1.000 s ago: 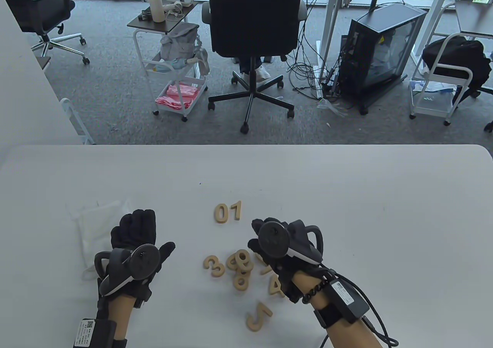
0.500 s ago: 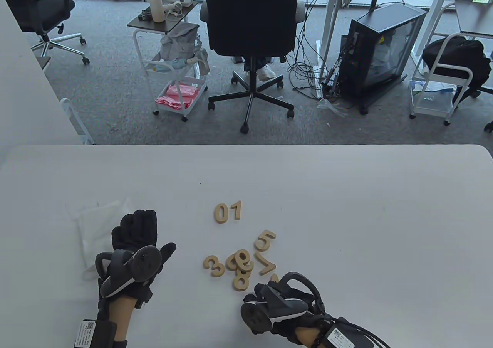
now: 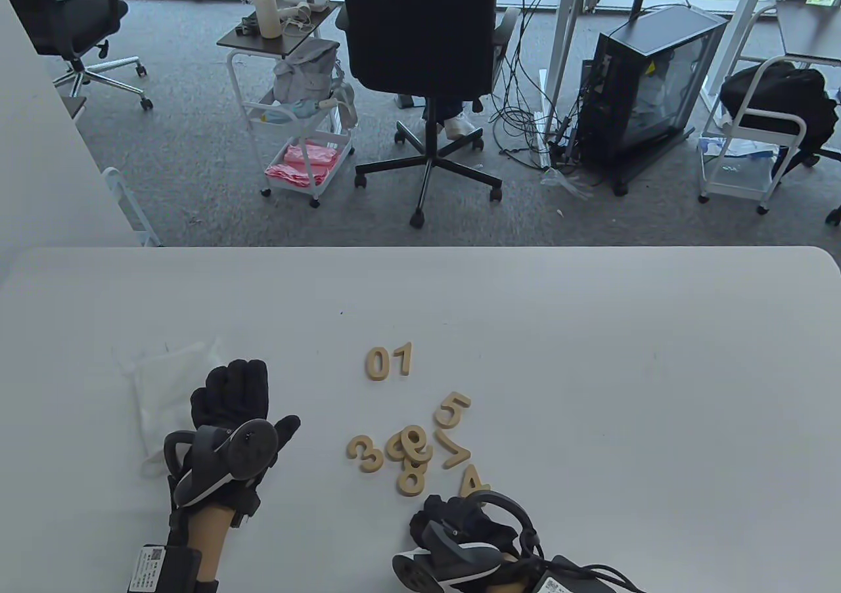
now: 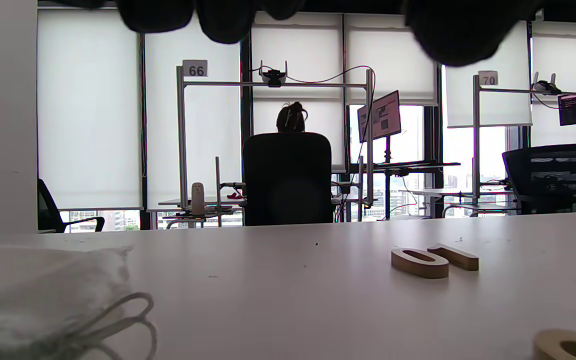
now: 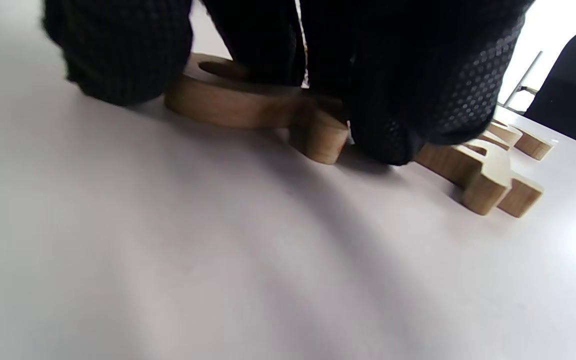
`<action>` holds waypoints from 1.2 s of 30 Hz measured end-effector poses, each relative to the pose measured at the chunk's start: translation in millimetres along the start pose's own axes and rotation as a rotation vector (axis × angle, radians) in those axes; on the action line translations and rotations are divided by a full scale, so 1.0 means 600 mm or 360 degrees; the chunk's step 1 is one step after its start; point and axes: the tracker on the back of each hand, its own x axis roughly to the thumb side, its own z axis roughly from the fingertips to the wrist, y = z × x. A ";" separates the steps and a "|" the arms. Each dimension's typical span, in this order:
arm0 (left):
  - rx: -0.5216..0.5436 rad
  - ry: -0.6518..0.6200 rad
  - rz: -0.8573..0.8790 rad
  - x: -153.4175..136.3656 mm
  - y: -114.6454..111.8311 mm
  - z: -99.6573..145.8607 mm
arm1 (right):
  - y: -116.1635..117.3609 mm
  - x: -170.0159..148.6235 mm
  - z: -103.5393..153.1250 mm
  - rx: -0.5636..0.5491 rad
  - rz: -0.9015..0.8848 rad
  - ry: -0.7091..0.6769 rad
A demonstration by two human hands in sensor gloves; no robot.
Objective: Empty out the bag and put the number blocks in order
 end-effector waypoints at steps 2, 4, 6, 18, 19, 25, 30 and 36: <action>0.0006 0.0001 0.0002 -0.001 0.001 0.000 | -0.001 0.000 -0.001 0.0005 -0.0010 -0.0004; 0.0017 0.0001 0.0008 -0.001 0.003 0.000 | 0.000 -0.001 -0.001 -0.0007 -0.0035 -0.0002; 0.0020 0.0002 0.0011 -0.001 0.004 0.000 | 0.002 -0.002 -0.002 0.0001 -0.0052 0.0001; 0.0035 0.0020 0.0026 -0.006 0.007 0.001 | 0.003 -0.113 0.013 -0.0254 -0.1289 0.0180; 0.0036 0.0023 0.0026 -0.007 0.007 0.001 | 0.007 -0.127 0.015 -0.0258 -0.1437 0.0198; 0.0048 0.0029 0.0032 -0.009 0.008 0.002 | 0.048 -0.210 0.029 -0.0268 -0.2460 0.0173; 0.0049 0.0035 0.0032 -0.009 0.008 0.002 | 0.078 -0.255 0.043 -0.0405 -0.3004 0.0146; 0.0044 0.0040 0.0029 -0.010 0.009 0.002 | 0.088 -0.277 0.054 -0.0492 -0.3189 0.0172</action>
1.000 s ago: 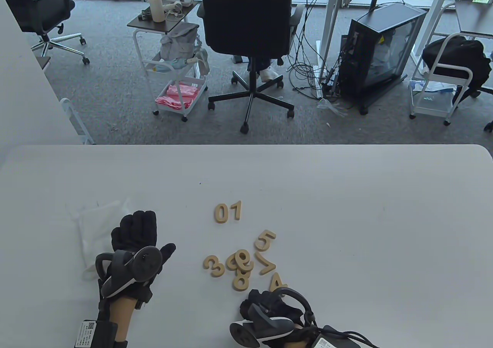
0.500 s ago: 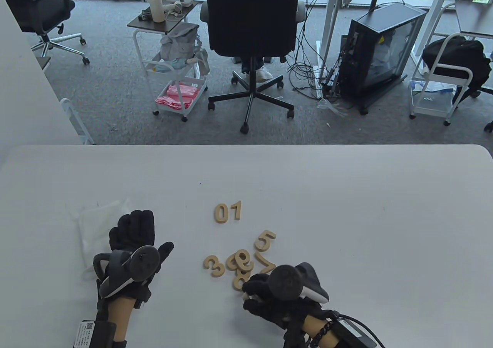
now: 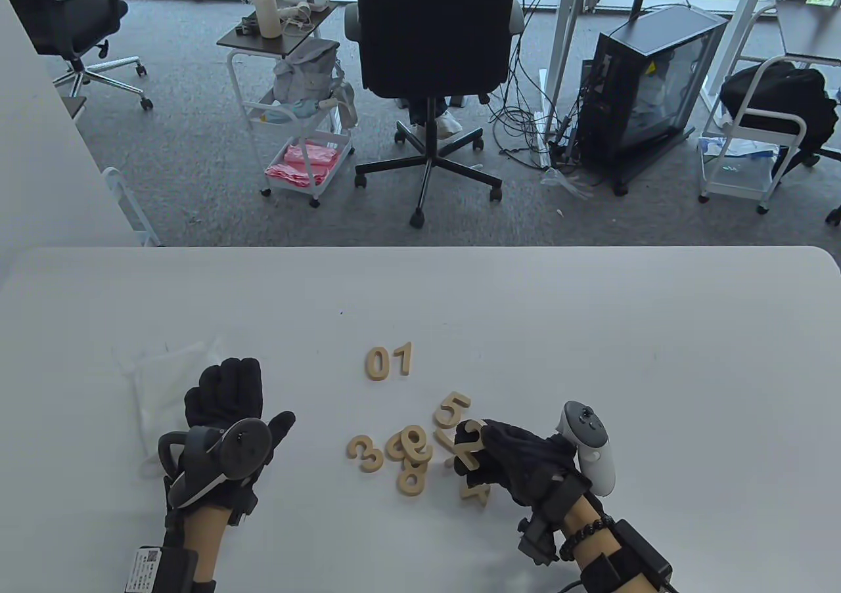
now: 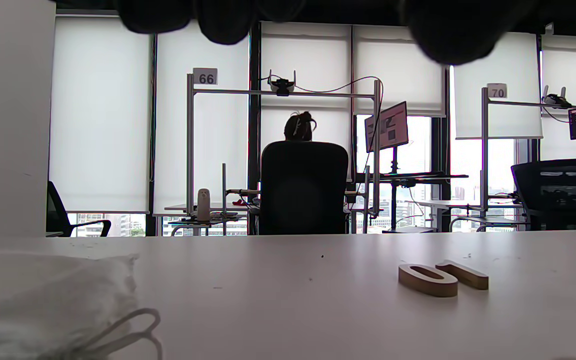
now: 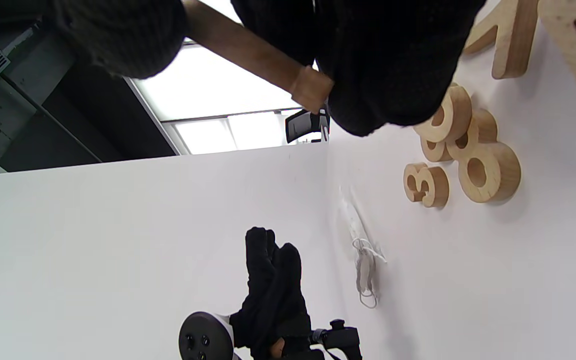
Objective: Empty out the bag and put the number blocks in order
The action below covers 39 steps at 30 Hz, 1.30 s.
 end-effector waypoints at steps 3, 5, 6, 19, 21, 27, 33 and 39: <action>0.0005 0.0004 0.0003 -0.001 0.001 0.000 | -0.006 0.004 0.003 -0.0007 -0.0016 0.0003; 0.0009 0.0008 -0.0001 -0.001 0.001 0.000 | -0.010 0.007 0.005 -0.0084 0.0022 0.0025; 0.0008 0.0009 -0.0003 -0.001 0.001 0.000 | -0.012 0.009 0.006 -0.0117 0.0058 0.0031; 0.0033 0.0013 0.0016 -0.002 0.006 -0.002 | -0.038 0.094 -0.044 -0.0666 0.0815 0.0101; 0.0036 0.0013 0.0017 -0.003 0.006 -0.002 | -0.032 0.113 -0.072 -0.0742 0.0954 0.0138; 0.0047 0.0025 0.0029 -0.006 0.008 -0.001 | -0.006 0.146 -0.170 -0.0878 0.1259 0.0244; 0.0042 0.0034 0.0034 -0.007 0.009 0.000 | 0.006 0.133 -0.265 -0.0872 0.1536 0.0406; 0.0041 0.0046 0.0044 -0.010 0.010 0.000 | 0.012 0.097 -0.330 -0.0905 0.1854 0.0531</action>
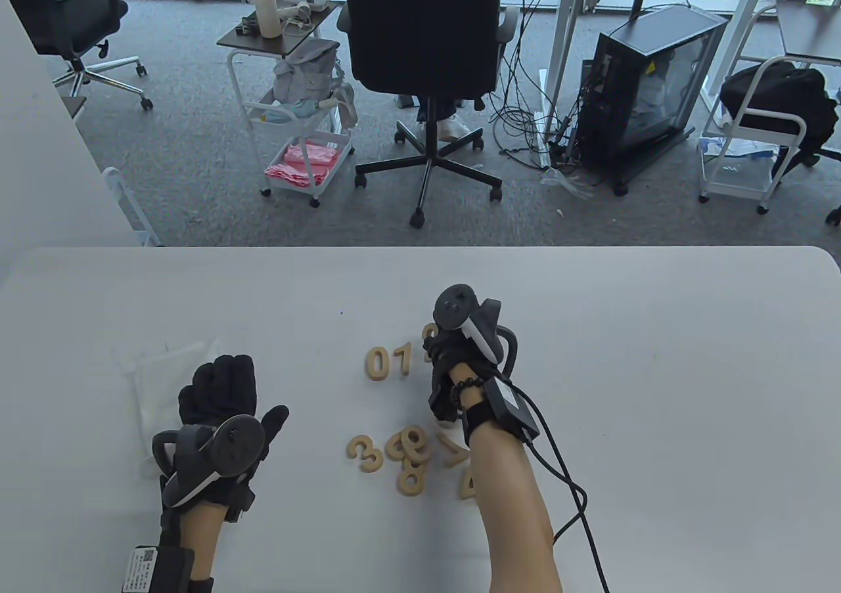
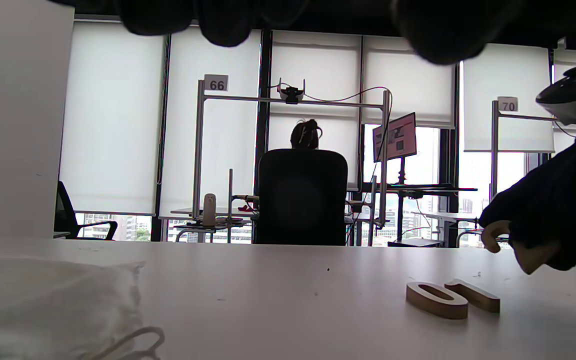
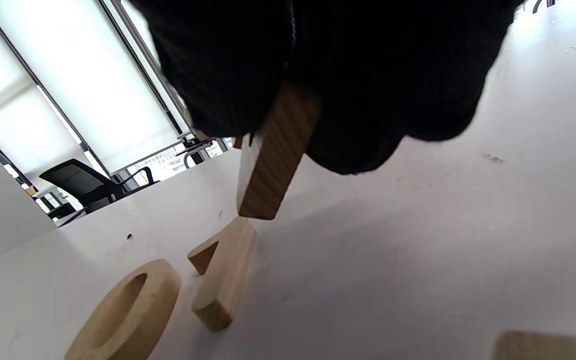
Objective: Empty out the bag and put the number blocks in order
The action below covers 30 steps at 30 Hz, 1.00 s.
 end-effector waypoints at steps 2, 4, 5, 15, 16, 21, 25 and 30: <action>0.0003 0.0006 0.0009 -0.002 0.001 0.000 | 0.018 0.004 -0.013 0.0050 0.0037 0.0025; -0.0002 0.0006 0.0010 -0.002 0.000 0.000 | 0.028 0.004 -0.020 0.0060 0.0048 0.0057; -0.0006 0.0005 0.0007 -0.002 0.000 -0.001 | 0.033 0.004 -0.023 0.0083 0.0058 0.0076; -0.0019 0.0014 0.0014 -0.003 0.001 -0.001 | 0.045 0.003 -0.035 0.0083 0.0255 0.0115; -0.0019 0.0016 0.0015 -0.003 0.001 -0.001 | 0.045 0.004 -0.035 0.0087 0.0256 0.0125; -0.0022 0.0022 0.0015 -0.004 0.002 -0.002 | 0.049 0.005 -0.038 0.0114 0.0339 0.0116; -0.0024 0.0024 0.0015 -0.004 0.002 -0.002 | 0.052 0.003 -0.039 0.0110 0.0411 0.0094; -0.0026 0.0027 0.0015 -0.004 0.002 -0.002 | 0.051 0.002 -0.038 0.0124 0.0408 0.0099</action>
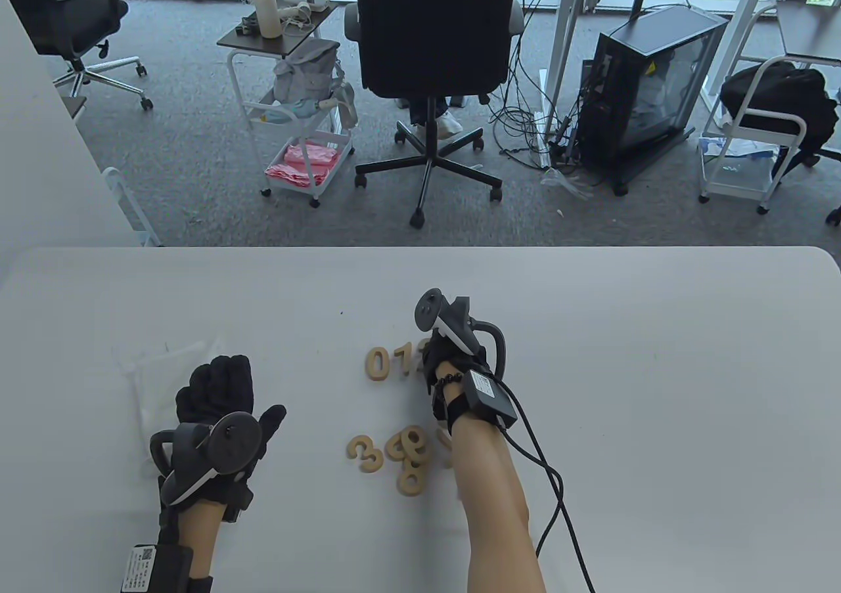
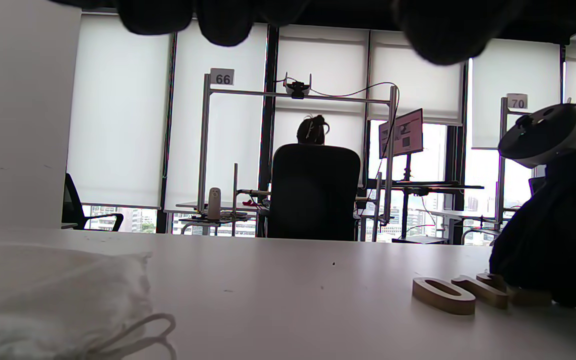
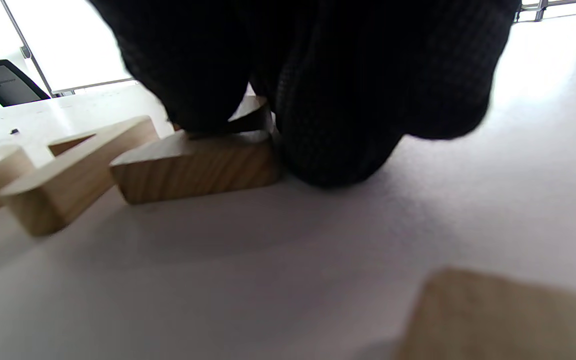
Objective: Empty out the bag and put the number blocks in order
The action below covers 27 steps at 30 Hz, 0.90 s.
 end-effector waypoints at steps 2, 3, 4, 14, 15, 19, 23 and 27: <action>-0.0005 0.0000 -0.0001 0.000 0.000 0.000 | 0.000 0.000 0.000 0.0001 0.0005 0.0001; -0.0011 0.0001 -0.0001 0.000 -0.001 0.000 | 0.000 0.000 0.000 0.0000 0.0012 0.0002; -0.0012 0.0002 -0.0001 0.000 0.000 0.000 | 0.000 0.000 0.000 -0.0004 0.0018 0.0002; -0.0021 -0.0007 -0.0007 0.001 -0.001 0.000 | -0.063 -0.001 0.056 -0.0140 -0.0027 -0.0249; -0.0020 -0.0007 -0.0009 0.001 -0.001 0.000 | -0.075 0.001 0.072 -0.0160 -0.0059 -0.0329; -0.0029 -0.0005 -0.0012 0.001 -0.004 0.000 | -0.104 0.015 0.135 -0.0126 -0.0082 -0.0635; -0.0046 0.0001 -0.0025 -0.001 -0.008 -0.002 | -0.113 0.042 0.202 -0.0155 0.0081 -0.0850; -0.0045 0.0015 -0.0028 -0.002 -0.007 -0.001 | -0.099 0.077 0.259 -0.0127 0.0175 -0.1009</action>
